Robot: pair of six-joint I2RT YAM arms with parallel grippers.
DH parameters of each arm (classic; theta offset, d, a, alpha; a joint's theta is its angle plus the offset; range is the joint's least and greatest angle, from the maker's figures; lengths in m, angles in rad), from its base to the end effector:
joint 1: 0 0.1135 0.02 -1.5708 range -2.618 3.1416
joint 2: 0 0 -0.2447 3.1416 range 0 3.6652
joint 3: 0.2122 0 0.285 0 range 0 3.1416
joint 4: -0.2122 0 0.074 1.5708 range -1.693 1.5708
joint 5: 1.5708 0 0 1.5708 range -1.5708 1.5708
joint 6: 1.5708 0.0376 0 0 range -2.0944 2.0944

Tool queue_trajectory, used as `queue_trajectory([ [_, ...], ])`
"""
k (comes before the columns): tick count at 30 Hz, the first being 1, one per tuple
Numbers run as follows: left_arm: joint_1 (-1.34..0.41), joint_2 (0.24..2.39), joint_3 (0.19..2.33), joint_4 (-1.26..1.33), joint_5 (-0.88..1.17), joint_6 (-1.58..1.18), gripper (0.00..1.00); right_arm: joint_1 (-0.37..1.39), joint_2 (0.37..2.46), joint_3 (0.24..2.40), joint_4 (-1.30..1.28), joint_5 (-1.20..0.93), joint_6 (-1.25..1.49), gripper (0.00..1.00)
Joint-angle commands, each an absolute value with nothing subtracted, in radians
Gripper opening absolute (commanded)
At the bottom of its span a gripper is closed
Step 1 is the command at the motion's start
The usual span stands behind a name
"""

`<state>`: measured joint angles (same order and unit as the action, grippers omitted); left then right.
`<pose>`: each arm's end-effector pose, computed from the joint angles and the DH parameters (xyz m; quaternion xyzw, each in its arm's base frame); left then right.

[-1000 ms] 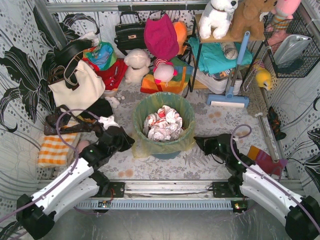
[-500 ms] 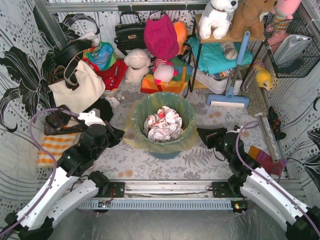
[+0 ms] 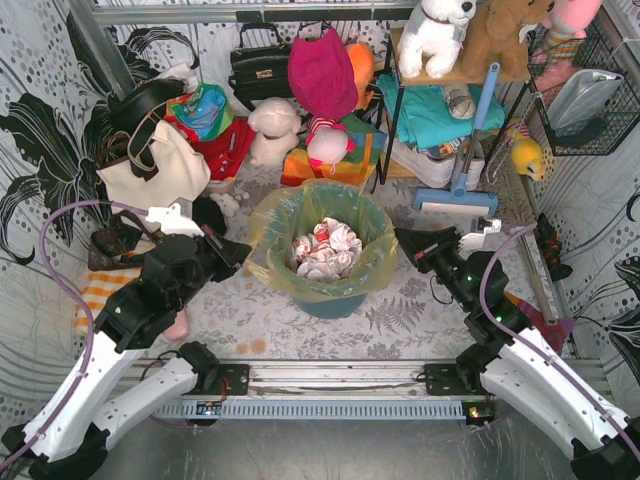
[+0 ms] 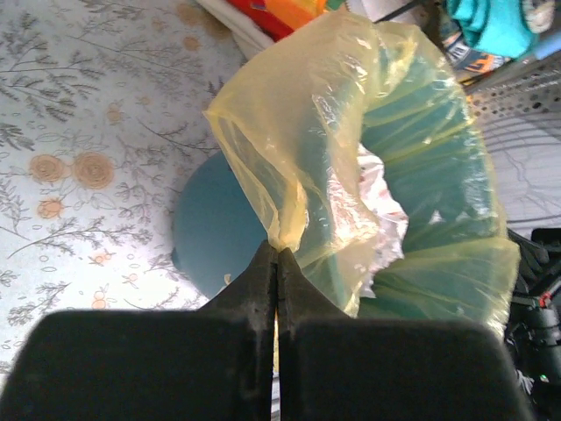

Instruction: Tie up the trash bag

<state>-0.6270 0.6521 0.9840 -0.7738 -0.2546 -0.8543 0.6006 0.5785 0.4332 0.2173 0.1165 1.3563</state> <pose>0.1425 -0.0916 0.3623 -0.1625 0.8249 -0.2789 0.4640 0.1762 0.1154 0.2744 0.2905 0.6163 0.5842 0.4409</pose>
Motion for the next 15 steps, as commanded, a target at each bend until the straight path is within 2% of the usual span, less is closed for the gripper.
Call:
queue_trajectory([
  [1,-0.623,0.656,1.048,-0.748,-0.162,-0.815,0.0,0.605,0.536,0.506,0.185,0.117,1.251,0.0],
  [7,-0.623,0.679,1.073,-0.741,-0.03,-0.797,0.0,0.604,0.474,0.556,0.09,0.093,1.181,0.0],
  [15,-0.622,0.719,1.133,-0.76,0.037,-0.79,0.0,0.604,0.502,0.62,0.126,-0.023,1.089,0.0],
])
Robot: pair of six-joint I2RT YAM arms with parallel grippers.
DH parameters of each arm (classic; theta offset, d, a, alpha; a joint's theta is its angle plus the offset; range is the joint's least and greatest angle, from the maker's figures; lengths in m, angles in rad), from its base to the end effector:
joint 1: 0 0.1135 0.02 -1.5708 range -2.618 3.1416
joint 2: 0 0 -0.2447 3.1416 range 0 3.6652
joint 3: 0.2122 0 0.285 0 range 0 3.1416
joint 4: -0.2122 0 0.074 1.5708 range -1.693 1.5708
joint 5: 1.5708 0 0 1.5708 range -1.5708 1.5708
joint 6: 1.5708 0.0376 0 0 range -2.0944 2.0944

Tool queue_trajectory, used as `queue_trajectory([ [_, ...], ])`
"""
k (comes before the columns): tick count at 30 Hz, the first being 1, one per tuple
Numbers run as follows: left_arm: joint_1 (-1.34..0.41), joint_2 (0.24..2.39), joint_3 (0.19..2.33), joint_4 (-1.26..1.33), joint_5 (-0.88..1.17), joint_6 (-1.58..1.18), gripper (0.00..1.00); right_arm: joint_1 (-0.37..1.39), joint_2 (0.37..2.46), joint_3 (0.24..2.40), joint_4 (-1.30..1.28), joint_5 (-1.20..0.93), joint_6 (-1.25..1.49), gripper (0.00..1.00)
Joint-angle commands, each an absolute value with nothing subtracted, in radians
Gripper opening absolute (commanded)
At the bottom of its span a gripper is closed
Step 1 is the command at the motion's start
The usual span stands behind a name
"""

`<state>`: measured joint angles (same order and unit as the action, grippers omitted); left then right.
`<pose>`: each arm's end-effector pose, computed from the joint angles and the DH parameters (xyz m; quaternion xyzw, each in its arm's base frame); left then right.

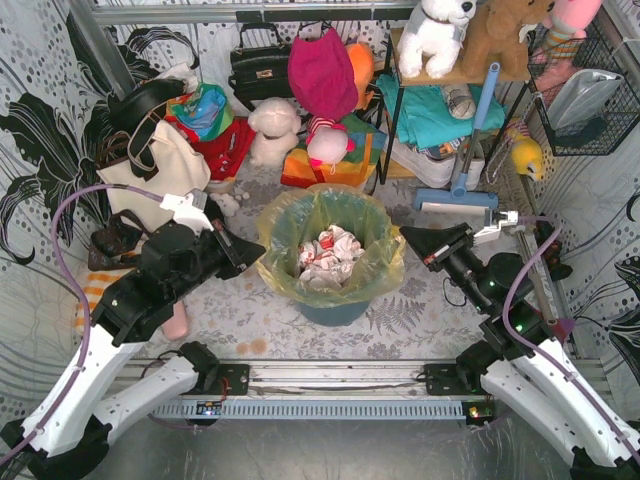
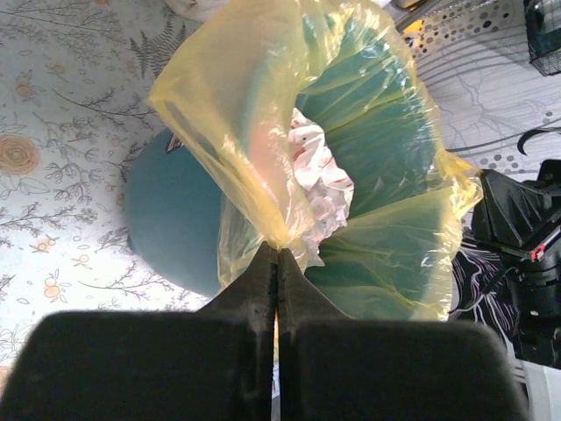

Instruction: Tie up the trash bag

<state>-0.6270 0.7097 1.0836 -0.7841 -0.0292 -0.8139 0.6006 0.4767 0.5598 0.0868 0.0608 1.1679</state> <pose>0.1417 -0.1013 0.3861 -0.0860 0.8318 -0.3525 0.4200 0.1541 0.1028 0.3276 0.2026 0.6120 0.5786 0.4996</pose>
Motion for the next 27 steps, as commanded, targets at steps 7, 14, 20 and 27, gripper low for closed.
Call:
queue_trajectory([
  [7,-0.622,0.753,1.12,-0.647,0.189,-0.794,0.0,0.605,0.696,0.698,0.235,-0.226,1.06,0.0],
  [14,-0.623,0.839,1.121,-0.517,0.308,-0.798,0.0,0.615,0.825,0.768,0.271,-0.312,1.029,0.0],
  [20,-0.623,0.906,1.158,-0.446,0.325,-0.791,0.0,0.65,0.893,0.803,0.335,-0.33,1.029,0.0],
  [27,-0.623,0.966,1.212,-0.419,0.322,-0.771,0.0,0.68,0.937,0.869,0.369,-0.333,1.016,0.0],
])
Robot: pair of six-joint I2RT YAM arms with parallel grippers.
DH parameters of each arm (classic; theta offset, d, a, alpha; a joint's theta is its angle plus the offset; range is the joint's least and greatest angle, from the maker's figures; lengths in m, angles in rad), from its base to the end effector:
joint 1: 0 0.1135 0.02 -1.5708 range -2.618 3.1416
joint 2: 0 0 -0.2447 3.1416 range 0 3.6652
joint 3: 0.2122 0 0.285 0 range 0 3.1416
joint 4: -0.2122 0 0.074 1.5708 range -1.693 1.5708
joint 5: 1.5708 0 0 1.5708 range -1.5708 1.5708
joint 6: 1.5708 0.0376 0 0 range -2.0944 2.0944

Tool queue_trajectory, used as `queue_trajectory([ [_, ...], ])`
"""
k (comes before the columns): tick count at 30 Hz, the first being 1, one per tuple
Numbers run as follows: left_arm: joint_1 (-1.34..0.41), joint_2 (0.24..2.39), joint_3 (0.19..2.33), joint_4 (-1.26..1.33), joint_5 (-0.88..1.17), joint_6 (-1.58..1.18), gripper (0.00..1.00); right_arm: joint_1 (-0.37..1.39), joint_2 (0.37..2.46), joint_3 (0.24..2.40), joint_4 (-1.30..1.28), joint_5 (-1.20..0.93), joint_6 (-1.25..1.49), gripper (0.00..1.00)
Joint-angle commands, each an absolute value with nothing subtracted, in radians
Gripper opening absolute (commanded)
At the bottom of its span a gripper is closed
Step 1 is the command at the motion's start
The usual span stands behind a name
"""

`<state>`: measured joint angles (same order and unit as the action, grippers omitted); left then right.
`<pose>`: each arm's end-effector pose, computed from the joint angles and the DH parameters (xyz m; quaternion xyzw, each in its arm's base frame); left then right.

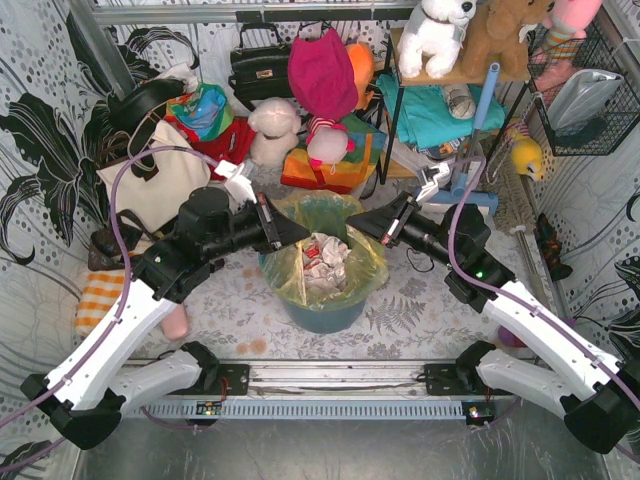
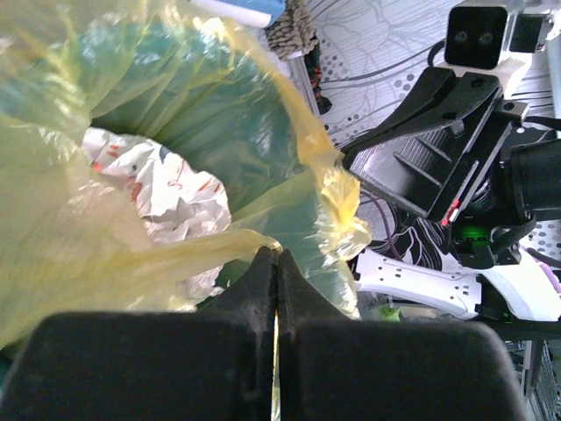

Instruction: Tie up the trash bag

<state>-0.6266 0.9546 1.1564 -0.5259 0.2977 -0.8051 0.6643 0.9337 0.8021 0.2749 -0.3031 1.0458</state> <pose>0.1910 -0.1519 0.3928 0.0147 0.8075 -0.4697 0.3566 0.2035 0.1736 0.3488 0.0107 0.6571 0.6287 0.4157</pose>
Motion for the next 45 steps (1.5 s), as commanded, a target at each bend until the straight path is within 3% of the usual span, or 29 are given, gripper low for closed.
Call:
queue_trajectory([
  [1,-0.623,0.97,1.216,-0.414,0.318,-0.767,0.0,0.683,0.94,0.875,0.371,-0.332,1.016,0.0],
  [9,-0.623,0.993,1.266,-0.371,0.302,-0.767,0.0,0.693,0.944,0.909,0.387,-0.319,1.011,0.0],
  [18,-0.623,0.997,1.319,-0.376,0.293,-0.756,0.0,0.693,0.861,0.904,0.268,-0.127,0.962,0.0],
  [35,-0.622,0.934,1.384,-0.409,0.19,-0.75,0.0,0.693,0.783,0.929,0.225,0.025,0.915,0.0],
  [41,-0.623,0.921,1.36,-0.445,0.19,-0.754,0.0,0.693,0.786,1.012,-0.024,0.096,0.878,0.0],
  [43,-0.623,0.91,1.329,-0.449,0.207,-0.763,0.0,0.693,0.783,1.042,-0.167,0.14,0.868,0.19],
  [45,-0.622,0.905,1.301,-0.457,0.231,-0.772,0.0,0.693,0.773,1.049,-0.298,0.165,0.876,0.31],
])
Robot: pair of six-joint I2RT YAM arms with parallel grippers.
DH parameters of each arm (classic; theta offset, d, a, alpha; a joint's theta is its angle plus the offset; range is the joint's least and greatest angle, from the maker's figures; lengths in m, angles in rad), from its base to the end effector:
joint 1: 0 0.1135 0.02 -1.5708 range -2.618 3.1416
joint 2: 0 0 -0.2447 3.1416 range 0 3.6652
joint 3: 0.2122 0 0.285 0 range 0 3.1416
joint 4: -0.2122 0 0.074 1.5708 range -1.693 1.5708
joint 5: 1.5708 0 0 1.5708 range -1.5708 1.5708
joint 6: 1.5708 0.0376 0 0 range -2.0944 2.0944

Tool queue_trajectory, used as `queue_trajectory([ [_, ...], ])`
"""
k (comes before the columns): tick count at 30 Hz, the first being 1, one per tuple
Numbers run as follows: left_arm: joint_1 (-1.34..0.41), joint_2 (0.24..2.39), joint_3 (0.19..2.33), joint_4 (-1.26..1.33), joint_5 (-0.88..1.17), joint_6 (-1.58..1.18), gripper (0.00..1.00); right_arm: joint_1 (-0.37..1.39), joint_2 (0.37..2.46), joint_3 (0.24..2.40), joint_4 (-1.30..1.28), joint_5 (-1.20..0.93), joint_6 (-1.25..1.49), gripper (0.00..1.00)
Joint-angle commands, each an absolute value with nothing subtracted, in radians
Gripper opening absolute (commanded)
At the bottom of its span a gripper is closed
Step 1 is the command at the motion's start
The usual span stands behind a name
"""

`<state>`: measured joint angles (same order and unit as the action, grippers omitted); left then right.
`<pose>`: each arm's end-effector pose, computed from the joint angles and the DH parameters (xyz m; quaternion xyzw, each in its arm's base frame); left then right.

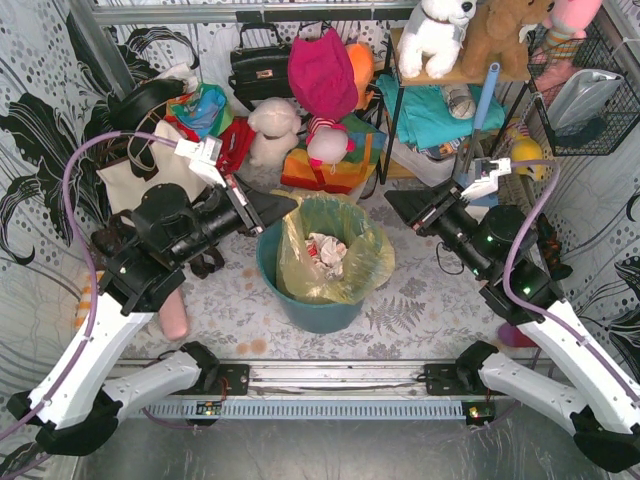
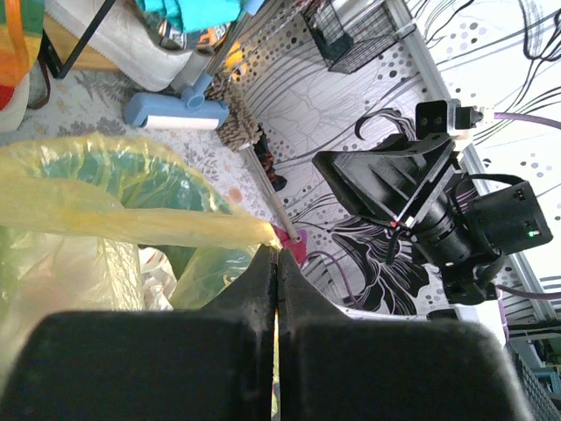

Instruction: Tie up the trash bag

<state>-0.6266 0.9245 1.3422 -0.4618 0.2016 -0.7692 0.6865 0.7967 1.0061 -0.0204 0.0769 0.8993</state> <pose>0.1687 -0.1314 0.4718 0.0182 0.7220 -0.4977 0.4803 0.1708 0.1362 0.4260 0.0971 0.6300 0.5314 0.5579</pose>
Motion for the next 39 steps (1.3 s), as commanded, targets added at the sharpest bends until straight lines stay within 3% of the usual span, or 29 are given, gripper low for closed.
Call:
queue_trajectory([
  [1,-0.623,0.905,1.286,-0.461,0.244,-0.775,0.0,0.693,0.762,1.041,-0.341,0.176,0.879,0.36],
  [4,-0.622,0.901,1.242,-0.465,0.279,-0.789,0.0,0.693,0.711,0.982,-0.427,0.185,0.913,0.47],
  [16,-0.623,0.905,1.21,-0.474,0.296,-0.789,0.0,0.693,0.622,0.747,-0.432,0.141,1.174,0.61],
  [33,-0.623,0.902,1.207,-0.473,0.284,-0.79,0.0,0.693,0.74,0.57,-0.097,0.018,1.33,0.59],
  [37,-0.623,0.9,1.201,-0.472,0.282,-0.789,0.0,0.693,0.754,0.529,-0.036,0.017,1.38,0.53],
  [39,-0.623,0.898,1.197,-0.472,0.281,-0.789,0.0,0.693,0.756,0.504,-0.019,0.02,1.415,0.46],
])
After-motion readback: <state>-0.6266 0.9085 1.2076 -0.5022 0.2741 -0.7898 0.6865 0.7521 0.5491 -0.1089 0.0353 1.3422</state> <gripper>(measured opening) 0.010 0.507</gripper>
